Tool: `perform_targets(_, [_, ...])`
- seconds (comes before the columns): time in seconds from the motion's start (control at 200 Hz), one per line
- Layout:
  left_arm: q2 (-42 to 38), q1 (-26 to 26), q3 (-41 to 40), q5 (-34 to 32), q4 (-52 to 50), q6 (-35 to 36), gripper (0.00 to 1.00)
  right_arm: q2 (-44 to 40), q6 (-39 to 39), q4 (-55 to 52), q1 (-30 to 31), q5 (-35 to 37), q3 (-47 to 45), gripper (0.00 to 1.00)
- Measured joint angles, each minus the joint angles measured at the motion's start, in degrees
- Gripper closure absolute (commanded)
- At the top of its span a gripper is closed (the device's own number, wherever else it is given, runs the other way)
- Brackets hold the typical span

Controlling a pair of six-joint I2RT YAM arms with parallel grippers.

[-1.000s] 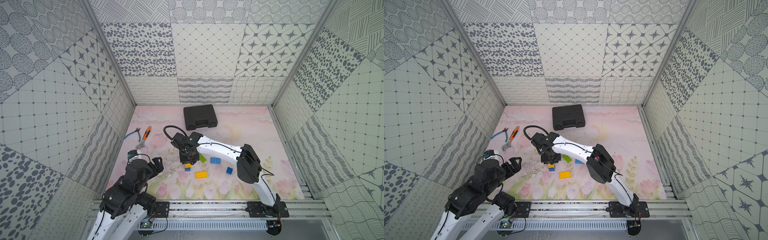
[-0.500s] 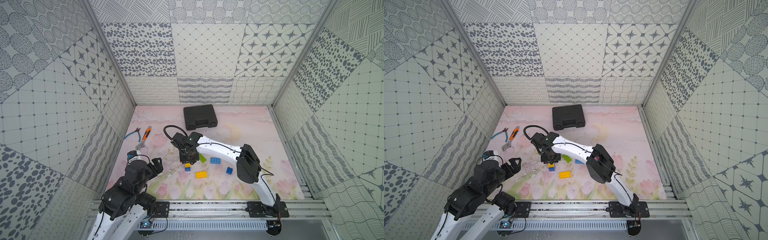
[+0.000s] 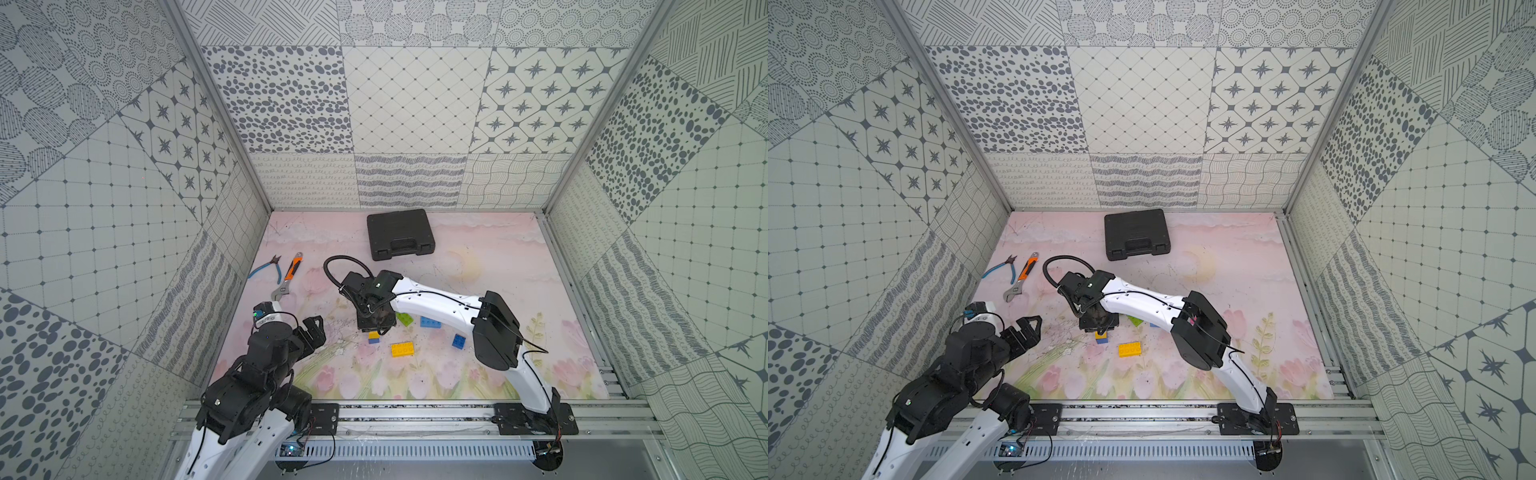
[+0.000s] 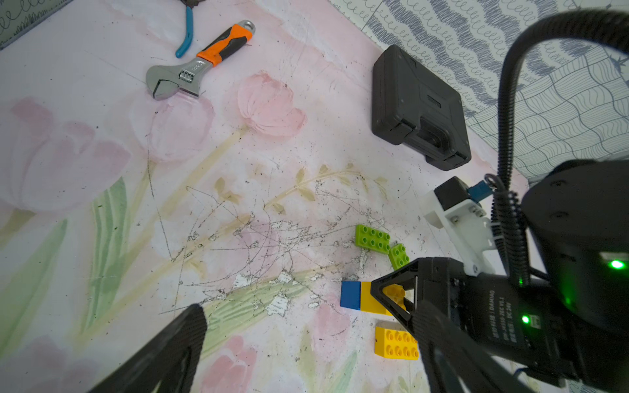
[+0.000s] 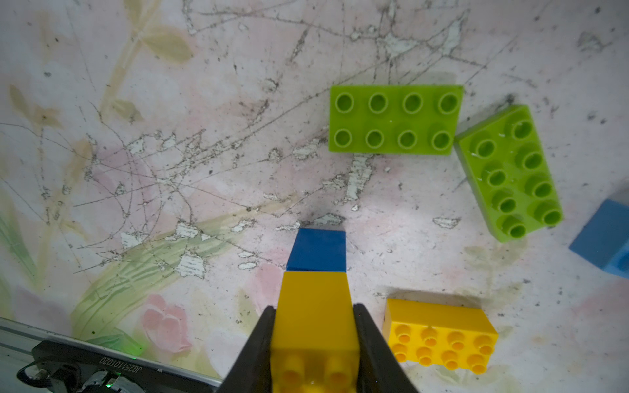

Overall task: Assemble a spoon with lego
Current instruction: Assemble the lego brick with the lego brick.

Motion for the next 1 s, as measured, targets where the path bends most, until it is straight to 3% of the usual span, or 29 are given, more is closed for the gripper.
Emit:
perform_targets(0.69, [-2.51,-3.52,0.0,-2.93,-0.96,-0.31,0.03,2.01,-0.46,-1.6,2.47,5.01,2.4,0.93])
perform_targets(1.0, [-3.23,-5.14,0.0,-4.33,-1.92,-1.07,0.04,2.03,-0.92,-1.44,2.64,5.42,2.36,0.84])
